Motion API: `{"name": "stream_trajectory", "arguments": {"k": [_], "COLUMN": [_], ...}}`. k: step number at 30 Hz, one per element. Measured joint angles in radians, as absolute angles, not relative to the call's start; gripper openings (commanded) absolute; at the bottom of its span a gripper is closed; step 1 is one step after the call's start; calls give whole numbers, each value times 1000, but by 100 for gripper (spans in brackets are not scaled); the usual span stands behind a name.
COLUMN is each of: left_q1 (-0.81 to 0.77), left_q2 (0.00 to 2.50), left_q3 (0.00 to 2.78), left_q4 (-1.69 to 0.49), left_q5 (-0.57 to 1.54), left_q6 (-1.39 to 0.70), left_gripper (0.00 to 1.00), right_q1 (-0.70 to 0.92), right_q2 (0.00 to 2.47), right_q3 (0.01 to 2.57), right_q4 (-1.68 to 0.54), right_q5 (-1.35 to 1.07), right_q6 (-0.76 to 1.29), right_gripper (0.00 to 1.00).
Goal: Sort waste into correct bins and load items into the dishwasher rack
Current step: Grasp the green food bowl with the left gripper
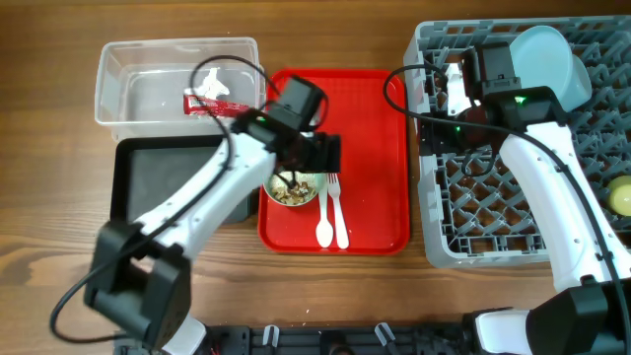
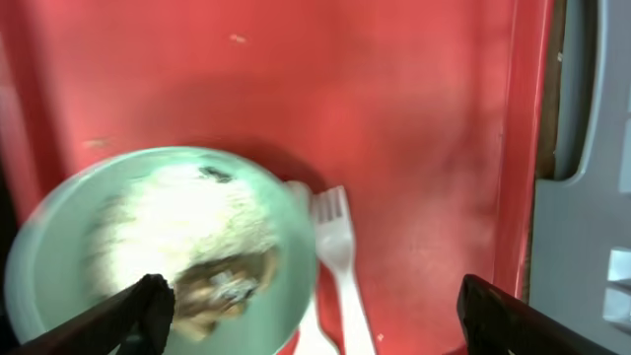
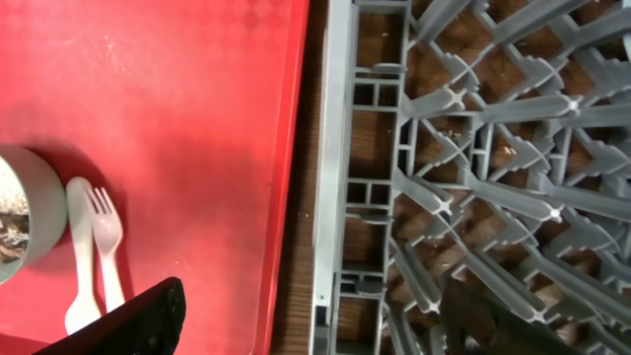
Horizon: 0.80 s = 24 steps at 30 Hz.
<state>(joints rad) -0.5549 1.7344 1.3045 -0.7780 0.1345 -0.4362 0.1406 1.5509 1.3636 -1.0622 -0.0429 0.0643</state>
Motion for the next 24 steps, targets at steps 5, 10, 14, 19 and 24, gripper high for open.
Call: {"name": "stream_trajectory", "arguments": {"k": [5, 10, 14, 19, 24], "left_q1": [-644, -675, -680, -682, -685], "left_q2": [1863, 1942, 1954, 1950, 1925], "left_q3": [1304, 1304, 1304, 1307, 1313], "left_q4": [-719, -709, -709, -721, -771], "left_q5": [83, 45, 26, -3, -38], "left_q6": [-451, -457, -459, -461, -460], "left_gripper": [79, 38, 14, 4, 4], "right_q1": [141, 141, 141, 141, 141], "right_q2": [1551, 1551, 1551, 1551, 1551], "right_q3": [1364, 1364, 1364, 1364, 1364], "right_q4": [-1085, -1088, -1089, -1102, -1105], "right_q5": [-36, -32, -32, -32, -32], "right_q6": [68, 68, 68, 68, 68], "right_gripper": [84, 84, 84, 84, 84]}}
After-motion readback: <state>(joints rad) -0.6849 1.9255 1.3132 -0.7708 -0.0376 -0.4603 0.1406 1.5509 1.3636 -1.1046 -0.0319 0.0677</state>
